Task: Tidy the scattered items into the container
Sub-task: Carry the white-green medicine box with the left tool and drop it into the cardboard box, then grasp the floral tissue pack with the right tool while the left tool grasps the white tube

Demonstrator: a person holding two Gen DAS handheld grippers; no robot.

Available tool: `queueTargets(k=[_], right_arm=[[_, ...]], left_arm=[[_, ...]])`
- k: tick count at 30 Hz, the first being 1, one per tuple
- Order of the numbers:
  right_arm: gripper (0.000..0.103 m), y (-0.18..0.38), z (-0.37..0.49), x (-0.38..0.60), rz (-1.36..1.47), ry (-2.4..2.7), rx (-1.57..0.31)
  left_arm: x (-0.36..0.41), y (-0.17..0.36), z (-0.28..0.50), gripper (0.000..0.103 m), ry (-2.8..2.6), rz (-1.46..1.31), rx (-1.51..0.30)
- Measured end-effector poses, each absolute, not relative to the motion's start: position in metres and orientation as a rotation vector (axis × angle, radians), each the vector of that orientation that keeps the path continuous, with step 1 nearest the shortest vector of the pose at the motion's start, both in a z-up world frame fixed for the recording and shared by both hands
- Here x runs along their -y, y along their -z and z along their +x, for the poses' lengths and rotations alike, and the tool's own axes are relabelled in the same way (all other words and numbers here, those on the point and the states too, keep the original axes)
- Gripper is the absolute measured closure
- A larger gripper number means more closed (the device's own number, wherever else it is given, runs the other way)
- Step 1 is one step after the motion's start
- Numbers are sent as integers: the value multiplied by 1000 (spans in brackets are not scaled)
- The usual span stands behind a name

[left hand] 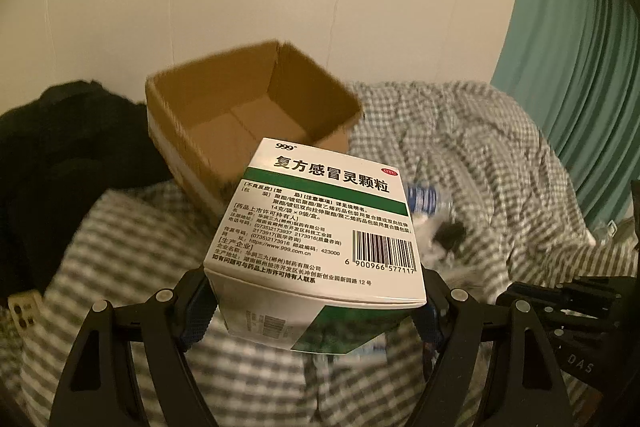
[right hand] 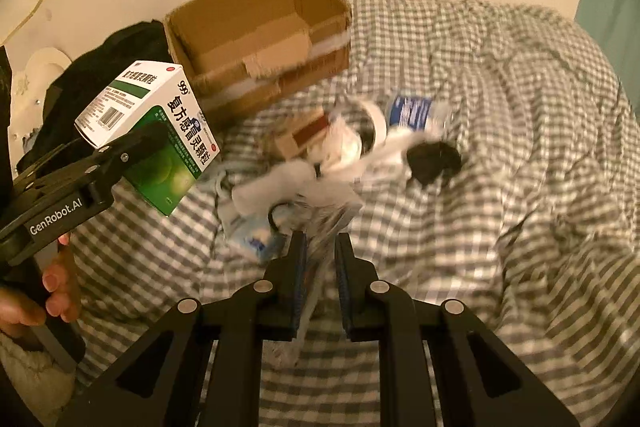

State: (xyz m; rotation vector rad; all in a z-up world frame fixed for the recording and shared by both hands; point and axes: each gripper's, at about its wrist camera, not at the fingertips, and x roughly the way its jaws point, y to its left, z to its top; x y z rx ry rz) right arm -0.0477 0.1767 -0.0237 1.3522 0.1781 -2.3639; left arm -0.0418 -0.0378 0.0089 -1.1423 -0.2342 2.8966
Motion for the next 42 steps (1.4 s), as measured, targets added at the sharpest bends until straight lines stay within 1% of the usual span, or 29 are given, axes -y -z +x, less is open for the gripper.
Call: queueTargets(k=[2, 8, 11, 16, 19, 20, 22, 23, 24, 26, 28, 31, 33, 35, 37, 38, 40, 42], right_arm=[[89, 15, -56, -174, 1323, 2383, -189], [89, -17, -97, -154, 1226, 2425, -198], [89, -37, -121, -135, 1160, 2440, -194], [89, -66, -165, -97, 1069, 2444, -186], [89, -68, -186, -80, 1053, 2432, -189], [88, -65, -192, -74, 1061, 2415, -189], [81, -57, -199, -64, 1072, 2405, -194], [71, -53, -204, -60, 1079, 2405, -195], [57, -49, -208, -58, 1086, 2410, -191], [47, -41, -214, -61, 1114, 2427, -151], [47, -35, -212, -68, 1142, 2429, -118], [46, -27, -194, -89, 1210, 2457, -137], [36, -24, -181, -106, 1258, 2463, -140], [33, -18, -161, -127, 1327, 2480, -170], [31, -11, -144, -148, 1387, 2500, -198], [29, -5, -134, -160, 1426, 2513, -184], [29, 14, -116, -179, 1521, 2496, -139], [29, 31, -104, -188, 1586, 2476, -110]], left_arm=[[45, -20, -54, 21, -2905, -1104, 248], [65, -47, -96, 20, -2959, -1004, 206], [79, -55, -123, 21, -2972, -954, 229], [102, -48, -163, 20, -3015, -909, 207], [110, -34, -180, 20, -3035, -922, 196], [111, -30, -184, 18, -3034, -927, 201], [113, -20, -194, 15, -3016, -950, 216], [111, -17, -195, 8, -3012, -958, 216], [109, -12, -198, 0, -3009, -976, 215], [105, -8, -200, 0, -3004, -1001, 202], [99, -9, -201, 0, -2986, -1018, 182], [87, -15, -196, 0, -2960, -1044, 187], [83, -17, -189, 0, -2941, -1051, 199], [71, -19, -180, 0, -2899, -1080, 170], [53, -12, -171, 0, -2807, -1145, 108], [45, -7, -169, 0, -2768, -1180, 73], [21, 12, -157, 0, -2686, -1261, -42], [9, 35, -147, 0, -2633, -1323, -90]])
